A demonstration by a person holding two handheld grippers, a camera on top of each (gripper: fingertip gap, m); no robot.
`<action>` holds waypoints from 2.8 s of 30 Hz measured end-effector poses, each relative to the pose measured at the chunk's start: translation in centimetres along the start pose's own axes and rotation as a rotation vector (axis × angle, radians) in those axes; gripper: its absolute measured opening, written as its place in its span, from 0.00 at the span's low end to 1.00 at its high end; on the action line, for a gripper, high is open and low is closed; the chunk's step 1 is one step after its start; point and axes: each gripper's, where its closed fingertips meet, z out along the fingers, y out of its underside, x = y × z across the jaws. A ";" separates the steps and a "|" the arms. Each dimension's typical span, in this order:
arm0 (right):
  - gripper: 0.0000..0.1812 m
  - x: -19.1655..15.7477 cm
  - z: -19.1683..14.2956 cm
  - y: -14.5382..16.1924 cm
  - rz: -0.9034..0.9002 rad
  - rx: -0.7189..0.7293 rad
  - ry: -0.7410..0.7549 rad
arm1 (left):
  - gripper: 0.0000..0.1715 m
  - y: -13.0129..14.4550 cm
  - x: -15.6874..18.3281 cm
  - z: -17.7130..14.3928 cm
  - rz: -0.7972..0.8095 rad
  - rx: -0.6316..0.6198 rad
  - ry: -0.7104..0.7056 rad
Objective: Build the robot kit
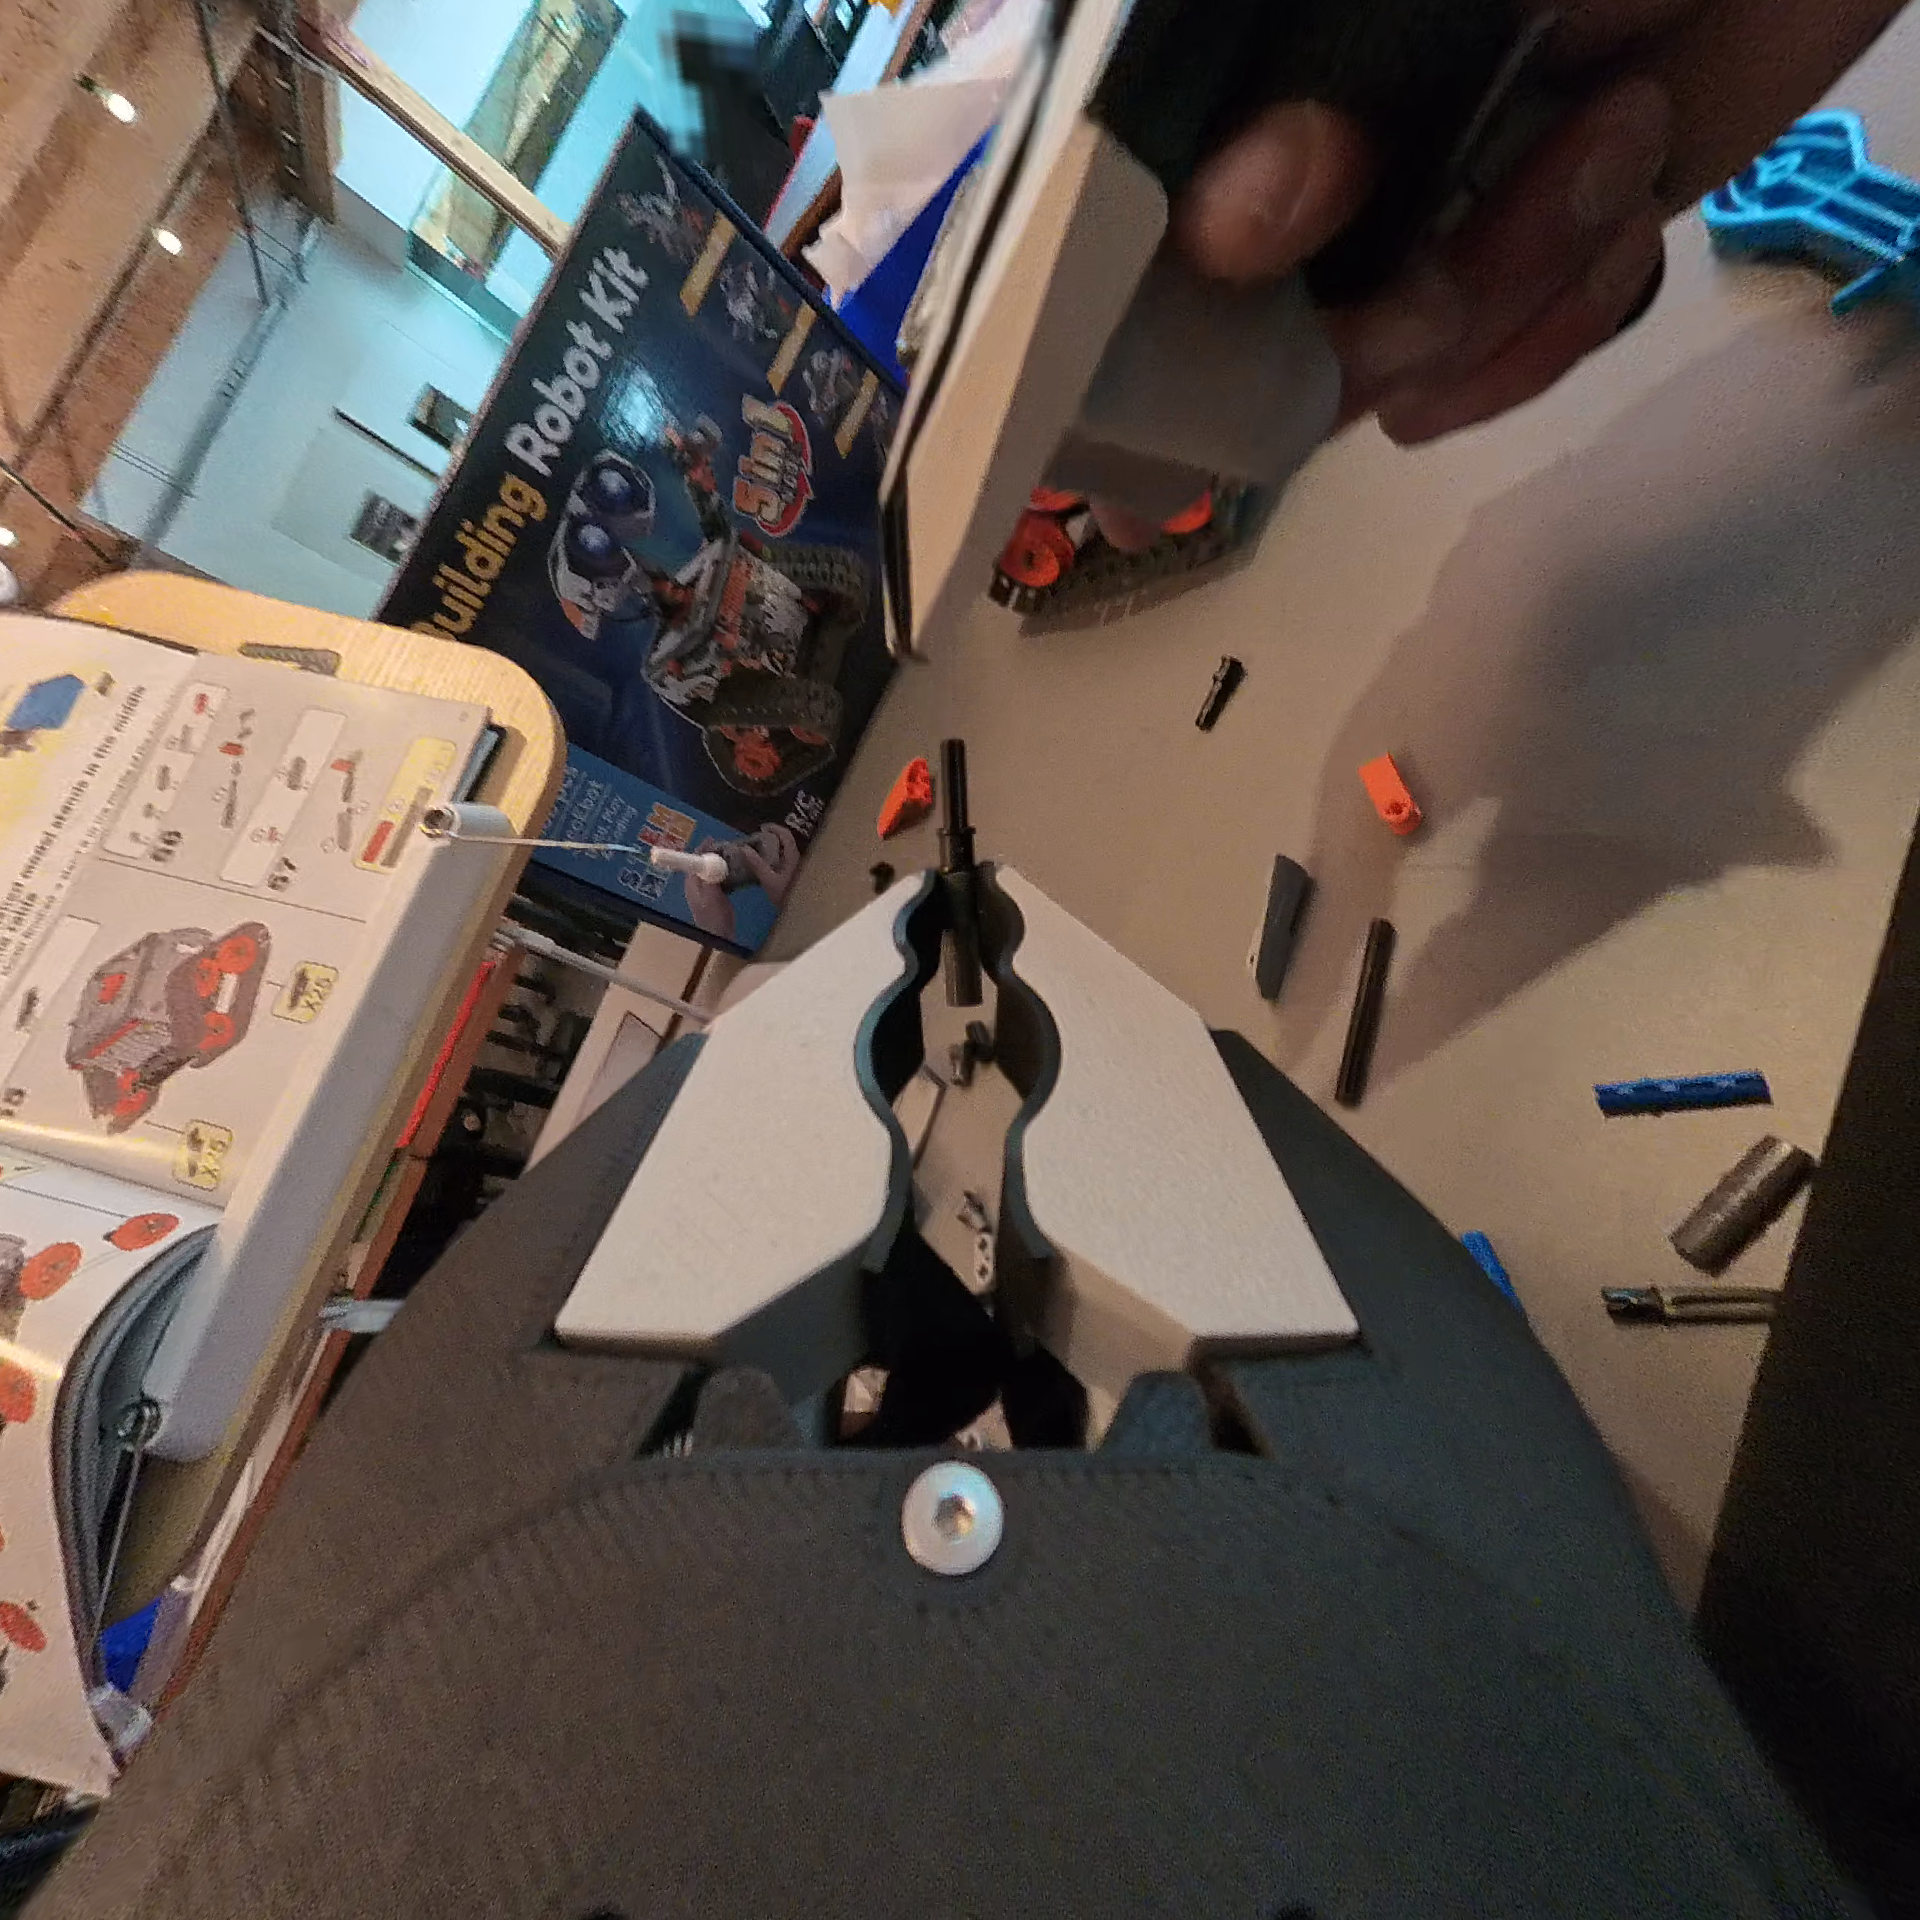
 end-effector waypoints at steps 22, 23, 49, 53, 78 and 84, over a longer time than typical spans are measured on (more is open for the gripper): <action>0.10 3.8 -4.6 9.6 -0.270 -0.581 0.086 | 0.03 5.1 6.0 0.6 -0.044 -0.166 0.342; 0.10 3.5 -4.5 10.2 -0.293 -0.609 0.070 | 0.03 5.1 6.2 0.6 -0.046 -0.165 0.350; 0.08 2.5 -3.5 14.4 -0.280 -0.787 0.038 | 0.03 3.6 9.2 1.5 -0.019 -0.169 0.492; 0.14 2.2 -3.6 13.7 -0.292 -0.771 0.057 | 0.03 3.3 8.8 1.5 -0.016 -0.156 0.473; 0.09 -0.4 -1.1 -3.0 -0.439 0.123 0.536 | 0.03 -9.4 -3.5 0.4 -1.291 0.744 0.460; 0.02 -0.8 -1.8 -3.7 -0.403 0.167 0.511 | 0.03 -9.8 -3.7 -0.5 -1.291 0.797 0.468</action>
